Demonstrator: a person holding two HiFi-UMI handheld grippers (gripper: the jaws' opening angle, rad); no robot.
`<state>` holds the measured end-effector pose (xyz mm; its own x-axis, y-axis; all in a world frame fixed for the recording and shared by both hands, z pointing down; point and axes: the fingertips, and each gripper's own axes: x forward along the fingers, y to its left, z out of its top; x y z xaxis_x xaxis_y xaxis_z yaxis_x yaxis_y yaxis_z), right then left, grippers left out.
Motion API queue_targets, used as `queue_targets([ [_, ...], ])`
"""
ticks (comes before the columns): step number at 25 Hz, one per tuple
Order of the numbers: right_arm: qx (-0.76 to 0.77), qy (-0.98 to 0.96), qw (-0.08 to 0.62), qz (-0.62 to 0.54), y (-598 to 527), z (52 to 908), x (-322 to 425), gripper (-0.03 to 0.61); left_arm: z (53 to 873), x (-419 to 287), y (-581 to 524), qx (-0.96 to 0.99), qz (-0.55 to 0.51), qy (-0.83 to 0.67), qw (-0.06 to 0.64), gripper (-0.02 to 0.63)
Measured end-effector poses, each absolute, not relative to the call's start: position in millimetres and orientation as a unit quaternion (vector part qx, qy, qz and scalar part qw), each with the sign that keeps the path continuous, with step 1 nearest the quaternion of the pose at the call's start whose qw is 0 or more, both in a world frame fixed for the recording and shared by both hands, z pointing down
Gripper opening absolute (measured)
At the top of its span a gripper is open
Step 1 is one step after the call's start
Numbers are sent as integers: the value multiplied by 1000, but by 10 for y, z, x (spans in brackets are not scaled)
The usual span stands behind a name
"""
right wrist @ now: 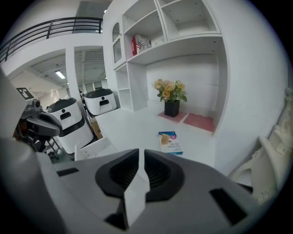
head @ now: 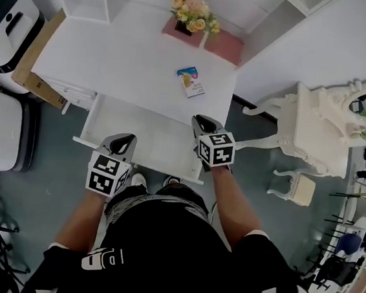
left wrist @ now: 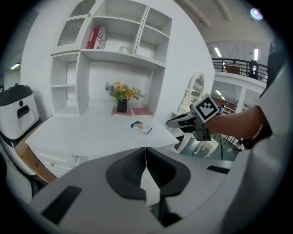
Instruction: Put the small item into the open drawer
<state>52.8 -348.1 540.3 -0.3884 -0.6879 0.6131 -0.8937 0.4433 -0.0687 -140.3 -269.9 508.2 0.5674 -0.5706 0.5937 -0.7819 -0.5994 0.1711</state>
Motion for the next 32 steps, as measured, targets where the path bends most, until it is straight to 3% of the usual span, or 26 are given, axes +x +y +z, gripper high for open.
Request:
queue_targets([
  [6, 484, -807, 288, 177, -4053, 5691, 657, 66, 5152, -1431, -2743, 839, 252, -423, 231, 15],
  [18, 463, -787, 367, 178, -4985, 6348, 683, 244, 5232, -1548, -2717, 803, 258, -469, 265, 15],
  [28, 457, -779, 381, 196, -5432, 6554, 626, 399, 5308, -1728, -2635, 776, 261, -498, 286, 15],
  [32, 457, -760, 407, 219, -5492, 6707, 657, 426, 5302, -1786, -2605, 771, 260, -505, 287, 15],
])
